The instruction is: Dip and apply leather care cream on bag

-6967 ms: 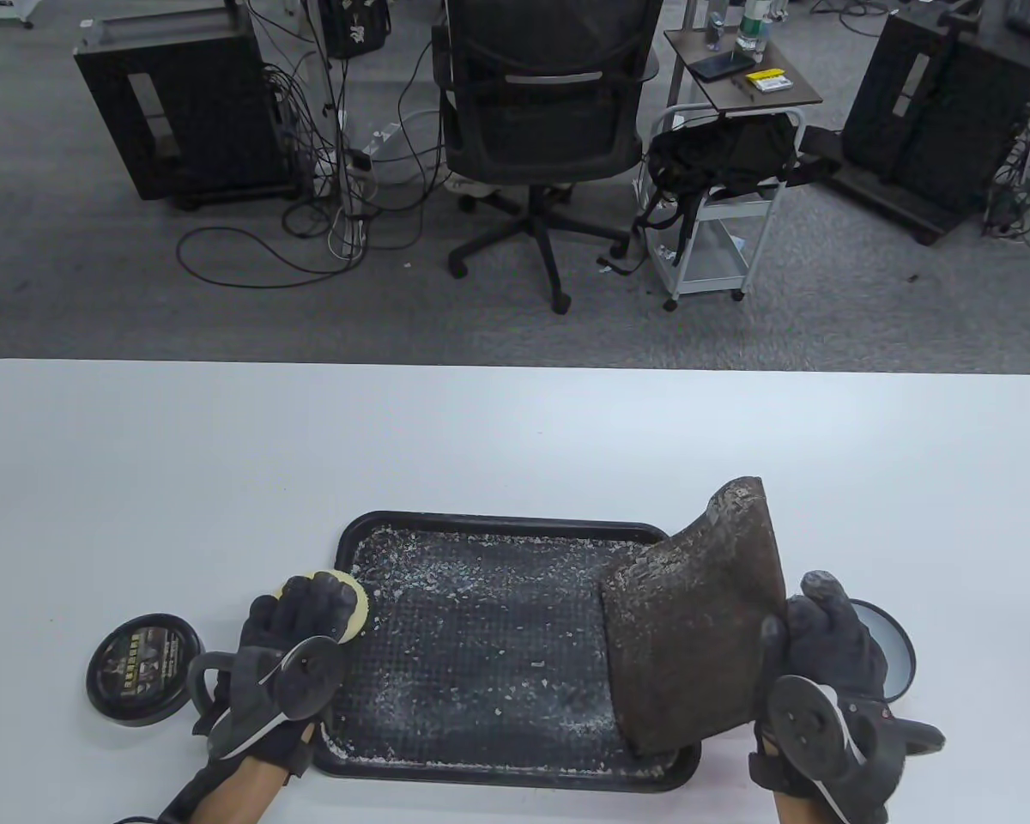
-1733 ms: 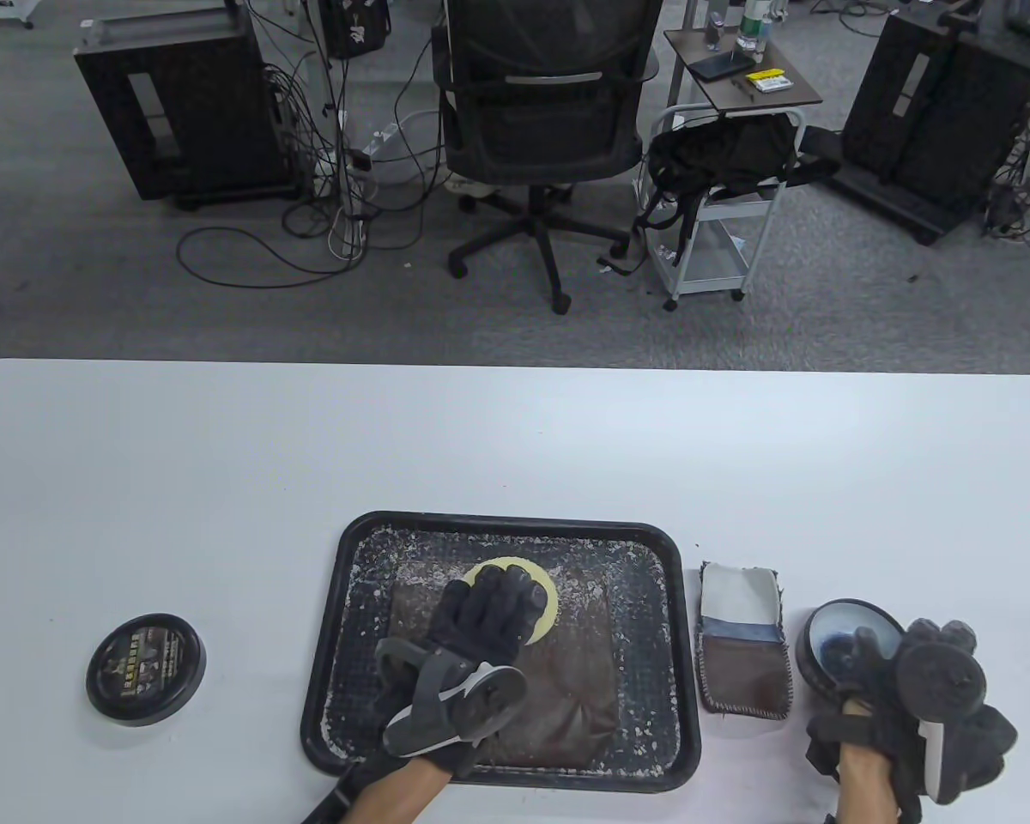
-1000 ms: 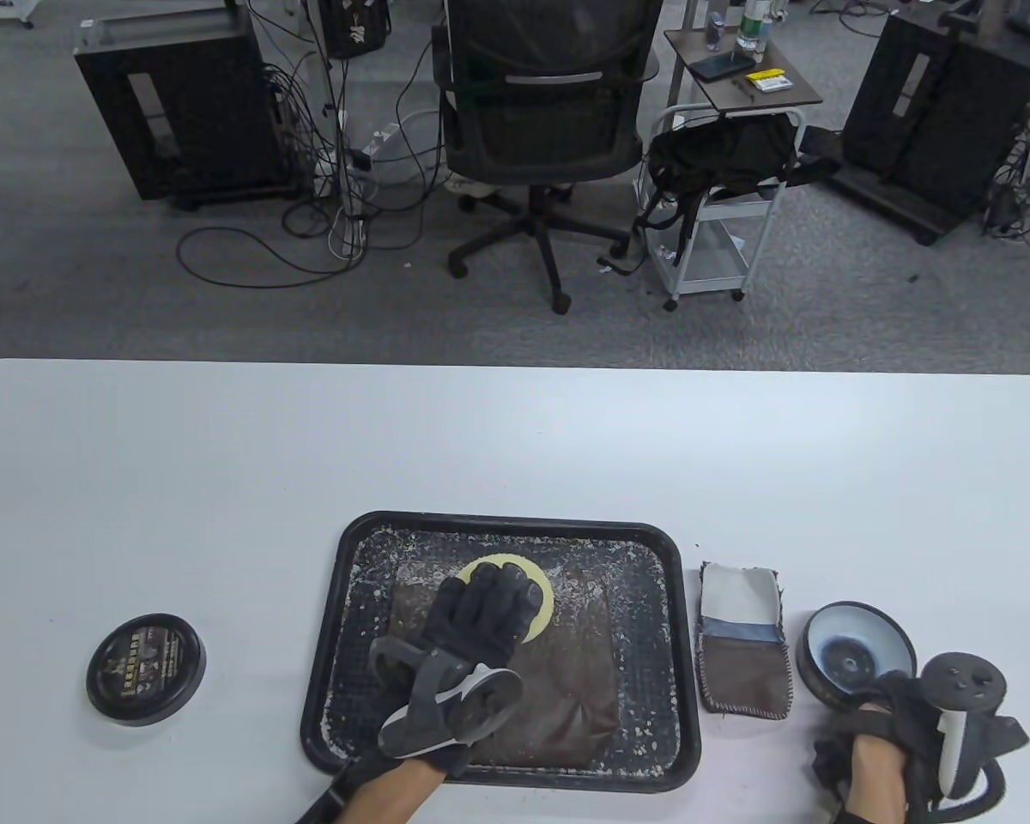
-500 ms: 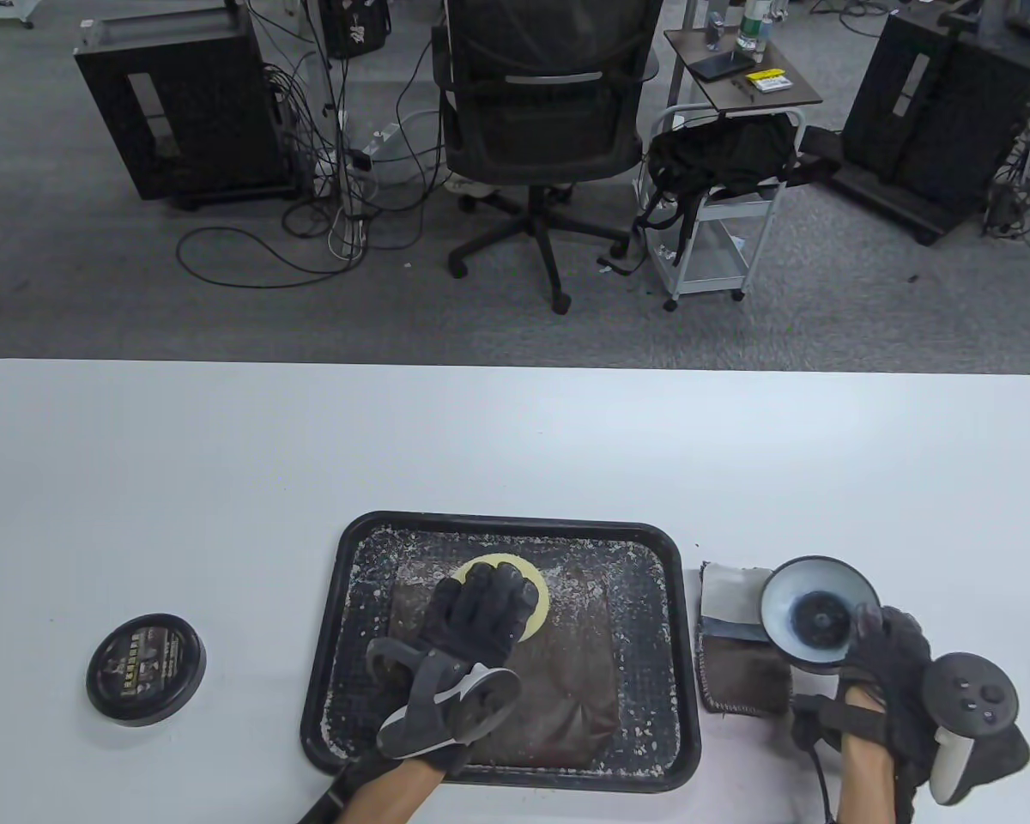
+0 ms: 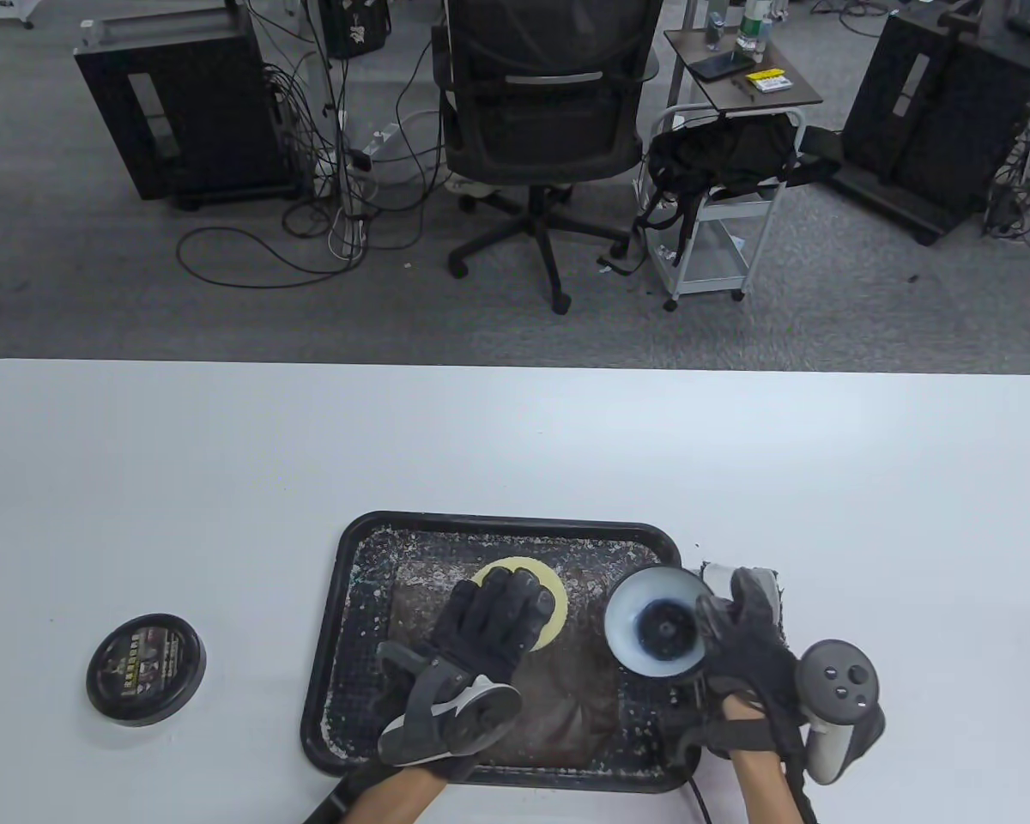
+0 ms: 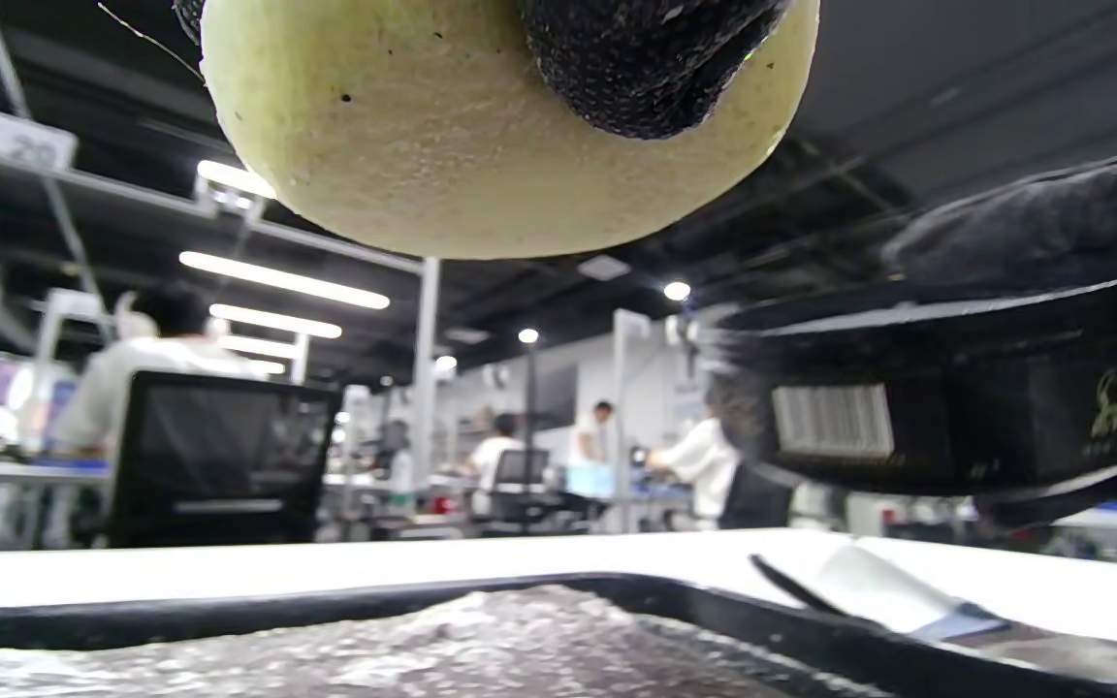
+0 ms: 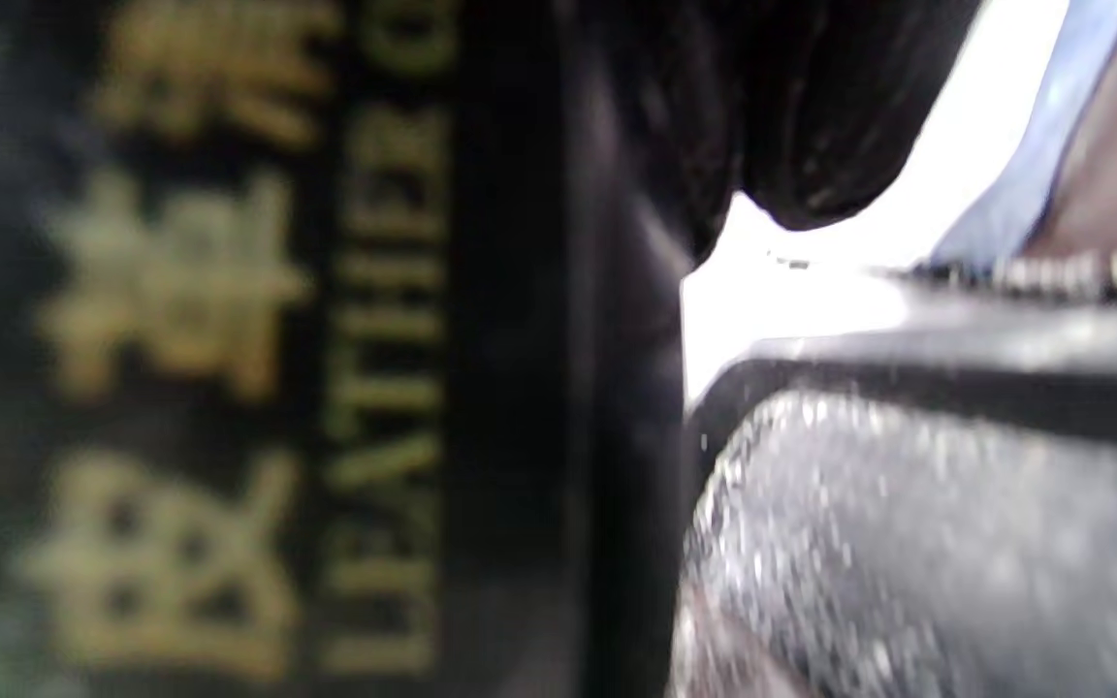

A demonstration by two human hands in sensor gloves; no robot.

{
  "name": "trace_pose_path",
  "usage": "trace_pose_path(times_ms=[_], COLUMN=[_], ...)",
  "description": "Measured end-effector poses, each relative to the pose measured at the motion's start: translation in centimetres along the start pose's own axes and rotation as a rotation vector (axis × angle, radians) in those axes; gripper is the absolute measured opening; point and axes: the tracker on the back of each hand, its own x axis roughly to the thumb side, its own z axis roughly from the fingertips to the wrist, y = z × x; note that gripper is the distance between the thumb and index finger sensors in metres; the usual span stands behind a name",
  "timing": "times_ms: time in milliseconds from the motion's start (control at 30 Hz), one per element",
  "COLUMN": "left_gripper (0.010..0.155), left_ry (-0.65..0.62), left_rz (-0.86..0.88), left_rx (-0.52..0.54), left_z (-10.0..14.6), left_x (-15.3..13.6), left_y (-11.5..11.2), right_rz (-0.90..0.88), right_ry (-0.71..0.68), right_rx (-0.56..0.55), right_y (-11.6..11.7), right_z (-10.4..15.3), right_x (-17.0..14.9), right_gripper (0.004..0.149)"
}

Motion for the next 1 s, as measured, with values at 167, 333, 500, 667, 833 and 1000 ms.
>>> trace_pose_path(times_ms=[167,333,500,667,833,1000], left_gripper=[0.057,0.056,0.056,0.056,0.056,0.056], left_ry=[-0.138,-0.24,-0.305,-0.312,-0.293,-0.231], left_rz=[0.063,0.074,0.082,0.061,-0.004,-0.052], left_rx=[-0.043,-0.124,-0.18,-0.195,-0.212,-0.239], left_z=[0.0,-0.1,-0.2,-0.1,-0.2,-0.3], left_x=[1.2,2.1,2.8,3.2,3.2,3.9], left_y=[-0.6,-1.5,-2.2,-2.5,-2.7,-2.7], right_rz=[0.014,-0.08,-0.12,-0.129,-0.153,-0.08], right_ry=[-0.019,0.034,0.041,0.024,0.026,-0.004], right_rx=[0.112,0.165,0.217,0.232,0.281,0.289], right_y=[3.0,4.7,5.5,5.7,6.0,6.0], right_z=[1.0,1.5,1.8,2.1,2.1,2.3], right_x=[0.1,-0.6,-0.7,-0.2,0.0,0.7], right_gripper=[0.079,0.079,0.079,0.078,0.079,0.08])
